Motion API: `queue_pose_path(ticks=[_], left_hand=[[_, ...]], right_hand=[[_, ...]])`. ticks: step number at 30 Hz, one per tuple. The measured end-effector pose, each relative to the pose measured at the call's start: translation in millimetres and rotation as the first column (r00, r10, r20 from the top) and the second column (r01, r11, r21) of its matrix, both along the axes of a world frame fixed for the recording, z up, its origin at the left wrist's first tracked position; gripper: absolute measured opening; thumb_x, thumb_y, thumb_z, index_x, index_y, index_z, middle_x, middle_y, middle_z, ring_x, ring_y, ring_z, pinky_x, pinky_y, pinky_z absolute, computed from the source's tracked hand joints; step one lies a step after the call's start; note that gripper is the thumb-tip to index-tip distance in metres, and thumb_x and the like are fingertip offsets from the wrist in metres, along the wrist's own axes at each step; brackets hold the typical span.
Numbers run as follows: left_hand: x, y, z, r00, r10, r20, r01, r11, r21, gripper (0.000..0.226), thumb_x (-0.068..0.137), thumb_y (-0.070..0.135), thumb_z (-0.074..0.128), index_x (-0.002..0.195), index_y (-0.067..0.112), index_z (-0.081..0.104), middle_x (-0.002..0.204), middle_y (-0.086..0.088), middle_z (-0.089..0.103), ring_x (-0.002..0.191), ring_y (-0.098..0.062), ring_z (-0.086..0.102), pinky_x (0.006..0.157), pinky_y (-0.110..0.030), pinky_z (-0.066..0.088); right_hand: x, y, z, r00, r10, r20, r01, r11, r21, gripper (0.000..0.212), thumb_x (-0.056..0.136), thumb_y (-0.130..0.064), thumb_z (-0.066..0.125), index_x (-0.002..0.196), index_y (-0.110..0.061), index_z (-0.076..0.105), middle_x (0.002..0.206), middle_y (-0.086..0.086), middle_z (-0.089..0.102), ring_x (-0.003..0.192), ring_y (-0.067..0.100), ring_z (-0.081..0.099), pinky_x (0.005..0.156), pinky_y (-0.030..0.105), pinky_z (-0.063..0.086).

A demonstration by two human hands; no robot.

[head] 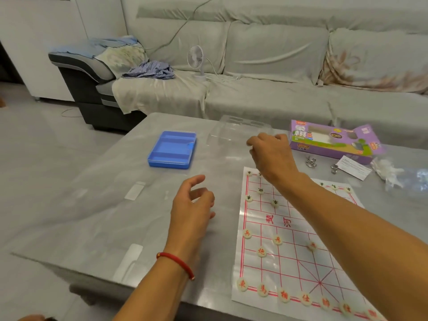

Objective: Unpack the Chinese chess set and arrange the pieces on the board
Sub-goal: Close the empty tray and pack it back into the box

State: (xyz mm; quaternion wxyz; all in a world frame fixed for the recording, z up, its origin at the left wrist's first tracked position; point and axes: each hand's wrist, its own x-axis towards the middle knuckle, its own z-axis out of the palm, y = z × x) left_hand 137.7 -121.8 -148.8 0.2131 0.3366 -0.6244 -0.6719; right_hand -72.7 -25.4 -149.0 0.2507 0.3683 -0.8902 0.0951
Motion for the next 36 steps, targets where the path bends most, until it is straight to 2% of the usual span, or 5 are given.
queue_pose_path(ticks=[10,14,20,25,36], left_hand=[[76,-46,9,0.937,0.342,-0.068,-0.346,0.937,-0.045,0.044,0.09,0.044,0.058,0.129,0.025,0.051,0.106,0.009,0.058,0.092,-0.01,0.058,0.088,-0.038,0.054],[100,-73,3,0.865,0.482,0.142,-0.426,0.854,-0.3,0.071,0.084,0.045,0.054,0.145,0.029,0.022,0.134,-0.013,0.049,0.12,-0.035,0.048,0.104,-0.052,0.039],[97,-85,-19,0.807,0.392,0.442,-0.014,0.761,-0.649,0.068,0.086,0.042,0.053,0.147,0.029,0.029,0.148,-0.011,0.037,0.133,-0.035,0.031,0.104,-0.057,0.03],[66,-99,-27,0.734,0.395,0.552,0.285,0.559,-0.779,0.069,0.086,0.043,0.048,0.15,0.04,0.023,0.157,-0.004,0.024,0.145,-0.033,0.013,0.112,-0.068,0.012],[32,-114,-23,0.792,0.278,0.543,0.306,0.59,-0.747,0.06,0.092,0.042,0.043,0.15,0.041,0.03,0.162,0.004,0.018,0.151,-0.024,-0.003,0.117,-0.062,0.008]], right_hand=[[154,15,-7,0.941,0.339,-0.025,-0.338,0.941,0.023,0.028,0.088,-0.012,0.072,0.113,-0.023,0.067,0.103,0.001,0.067,0.091,0.023,0.062,0.095,0.044,0.046],[199,-13,-29,0.883,0.467,0.05,-0.469,0.879,0.08,0.034,0.085,-0.011,0.075,0.116,-0.023,0.066,0.102,-0.001,0.065,0.091,0.02,0.061,0.095,0.04,0.045],[216,-35,-38,0.798,0.527,0.292,-0.58,0.803,0.138,0.034,0.094,-0.032,0.053,0.126,-0.023,0.061,0.121,0.0,0.06,0.11,0.017,0.054,0.103,0.039,0.038],[171,-67,-36,0.858,0.325,0.398,-0.324,0.943,-0.072,0.034,0.098,-0.031,0.046,0.129,-0.021,0.058,0.128,-0.001,0.057,0.114,0.017,0.052,0.101,0.037,0.04],[37,-171,-62,0.841,0.046,0.539,-0.202,0.951,0.234,0.057,0.104,-0.042,0.034,0.156,-0.023,0.022,0.163,0.0,0.019,0.149,0.026,0.02,0.112,0.048,0.034]])
